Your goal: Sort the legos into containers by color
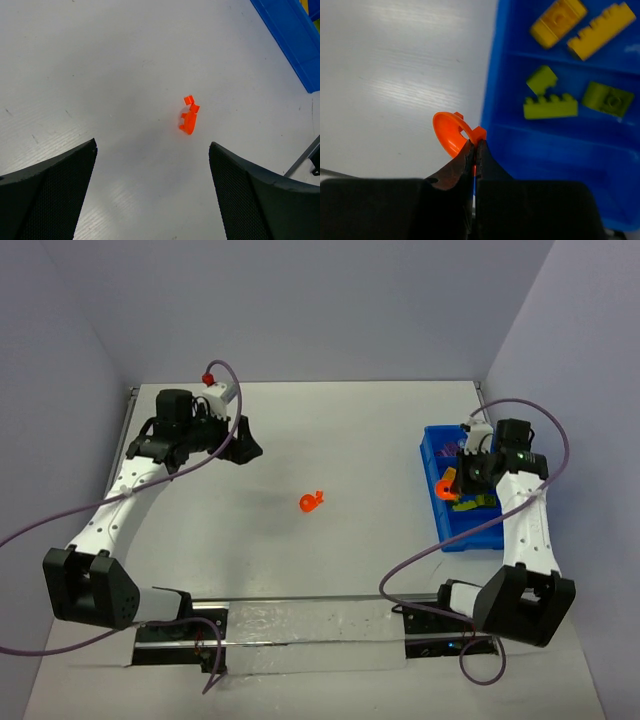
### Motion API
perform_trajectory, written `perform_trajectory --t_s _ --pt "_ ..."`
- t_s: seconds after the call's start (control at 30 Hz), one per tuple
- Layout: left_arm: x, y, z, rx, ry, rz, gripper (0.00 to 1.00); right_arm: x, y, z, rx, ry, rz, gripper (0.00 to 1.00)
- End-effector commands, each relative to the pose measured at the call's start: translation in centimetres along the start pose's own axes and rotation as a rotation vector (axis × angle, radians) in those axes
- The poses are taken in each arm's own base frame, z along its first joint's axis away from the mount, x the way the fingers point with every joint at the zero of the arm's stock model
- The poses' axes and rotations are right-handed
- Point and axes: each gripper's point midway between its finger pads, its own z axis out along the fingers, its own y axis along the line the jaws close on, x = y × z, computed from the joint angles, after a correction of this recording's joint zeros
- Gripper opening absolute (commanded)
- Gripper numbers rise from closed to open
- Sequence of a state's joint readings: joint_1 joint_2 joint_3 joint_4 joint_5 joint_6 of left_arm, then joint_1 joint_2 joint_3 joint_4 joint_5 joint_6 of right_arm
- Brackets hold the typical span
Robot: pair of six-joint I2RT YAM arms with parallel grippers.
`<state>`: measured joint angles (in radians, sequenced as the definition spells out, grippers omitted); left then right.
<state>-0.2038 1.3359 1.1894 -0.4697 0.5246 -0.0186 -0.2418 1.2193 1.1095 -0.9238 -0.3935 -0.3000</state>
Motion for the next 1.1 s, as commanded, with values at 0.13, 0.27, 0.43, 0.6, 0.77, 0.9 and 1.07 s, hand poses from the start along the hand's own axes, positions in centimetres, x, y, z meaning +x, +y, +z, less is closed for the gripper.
perform_trajectory --t_s 0.13,0.27,0.43,0.6,0.77,0.9,1.07 --pt "-2.5 -0.1 0.1 -0.025 -0.040 0.045 0.99 6.6 -6.3 -2.5 0.193 0.161 -0.142 0.00" --pt "-2.3 -0.2 0.2 -0.018 -0.037 0.044 0.99 7.8 -8.6 -2.5 0.240 0.231 -0.143 0.00" --pt "-2.3 -0.2 0.3 -0.019 -0.035 0.043 0.99 8.3 -9.8 -1.5 0.258 0.266 -0.139 0.00" --pt "-2.2 -0.2 0.2 -0.024 -0.037 0.044 0.99 8.6 -10.4 -0.5 0.264 0.289 -0.138 0.01" --pt "-2.1 0.0 0.2 -0.030 -0.033 0.042 0.99 8.1 -11.0 0.5 0.263 0.300 -0.110 0.12" --pt "-1.9 0.1 0.2 -0.036 -0.031 0.040 0.99 7.6 -10.9 0.8 0.256 0.298 -0.108 0.41" --pt "-1.9 0.0 0.2 -0.032 -0.030 0.040 0.99 6.1 -9.1 -0.1 0.218 0.271 -0.127 0.72"
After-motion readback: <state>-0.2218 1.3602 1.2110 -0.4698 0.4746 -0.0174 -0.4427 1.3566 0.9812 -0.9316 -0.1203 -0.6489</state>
